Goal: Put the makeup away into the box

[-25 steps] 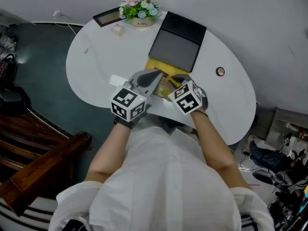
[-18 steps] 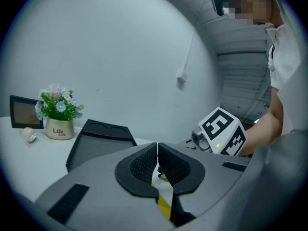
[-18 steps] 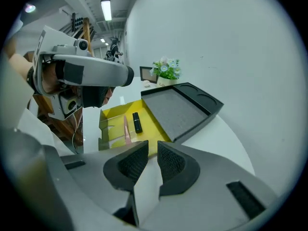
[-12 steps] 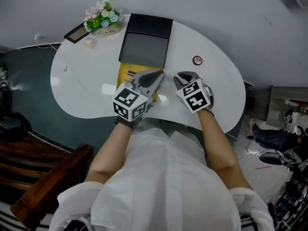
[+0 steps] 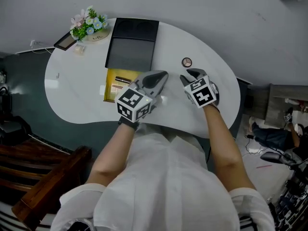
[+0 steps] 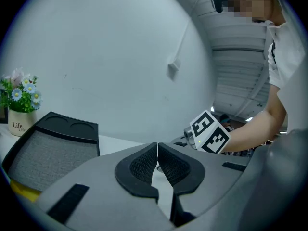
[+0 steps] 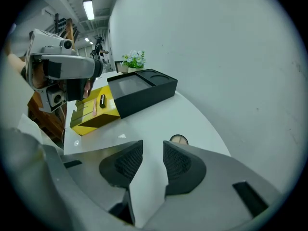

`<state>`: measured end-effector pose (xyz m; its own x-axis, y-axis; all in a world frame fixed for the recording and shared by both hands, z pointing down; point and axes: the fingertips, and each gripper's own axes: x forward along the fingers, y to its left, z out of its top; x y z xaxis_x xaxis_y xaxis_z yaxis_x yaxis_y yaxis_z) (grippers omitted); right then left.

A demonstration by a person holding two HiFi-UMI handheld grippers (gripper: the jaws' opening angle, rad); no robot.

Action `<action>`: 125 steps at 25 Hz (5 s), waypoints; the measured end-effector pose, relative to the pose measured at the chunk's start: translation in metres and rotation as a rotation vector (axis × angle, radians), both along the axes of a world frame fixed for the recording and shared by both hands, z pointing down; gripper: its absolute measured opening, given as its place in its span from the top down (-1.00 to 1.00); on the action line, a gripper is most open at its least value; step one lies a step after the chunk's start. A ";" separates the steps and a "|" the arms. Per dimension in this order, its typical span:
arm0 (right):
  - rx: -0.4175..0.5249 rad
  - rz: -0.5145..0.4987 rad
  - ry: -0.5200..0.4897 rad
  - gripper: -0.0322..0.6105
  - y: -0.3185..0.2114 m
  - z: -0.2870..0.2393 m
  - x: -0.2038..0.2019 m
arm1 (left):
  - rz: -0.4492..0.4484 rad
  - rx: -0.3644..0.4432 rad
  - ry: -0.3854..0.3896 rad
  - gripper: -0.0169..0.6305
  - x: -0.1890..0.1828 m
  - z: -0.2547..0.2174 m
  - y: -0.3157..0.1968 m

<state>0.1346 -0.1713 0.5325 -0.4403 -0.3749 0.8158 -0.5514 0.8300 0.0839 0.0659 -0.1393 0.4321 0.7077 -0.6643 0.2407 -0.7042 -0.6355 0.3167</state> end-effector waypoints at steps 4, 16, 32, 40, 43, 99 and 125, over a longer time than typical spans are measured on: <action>-0.004 -0.003 0.010 0.50 -0.018 0.007 0.013 | -0.007 -0.017 -0.005 0.89 0.010 0.005 -0.006; -0.024 -0.036 0.056 0.21 -0.059 0.040 0.017 | -0.050 -0.057 -0.003 0.89 0.010 0.019 -0.017; -0.092 0.001 0.107 0.24 -0.073 0.068 0.016 | -0.091 -0.060 0.006 0.89 -0.015 0.018 -0.017; -0.084 0.054 0.115 0.24 -0.076 0.069 0.020 | -0.123 -0.052 -0.011 0.89 -0.050 0.012 0.003; -0.108 0.080 0.141 0.24 -0.072 0.075 0.023 | -0.160 -0.060 -0.024 0.89 -0.074 0.014 0.016; -0.085 -0.863 0.365 0.24 0.138 0.061 -0.222 | -0.294 -0.044 0.002 0.89 -0.219 0.018 0.096; -0.125 -0.601 0.152 0.24 0.128 0.031 -0.207 | -0.274 -0.006 -0.023 0.89 -0.212 0.003 0.086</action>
<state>-0.0721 -0.0431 0.5637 -0.4205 0.0039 0.9073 0.0247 0.9997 0.0071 -0.1459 -0.0530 0.4350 0.4962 -0.8286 0.2591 -0.8565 -0.4185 0.3021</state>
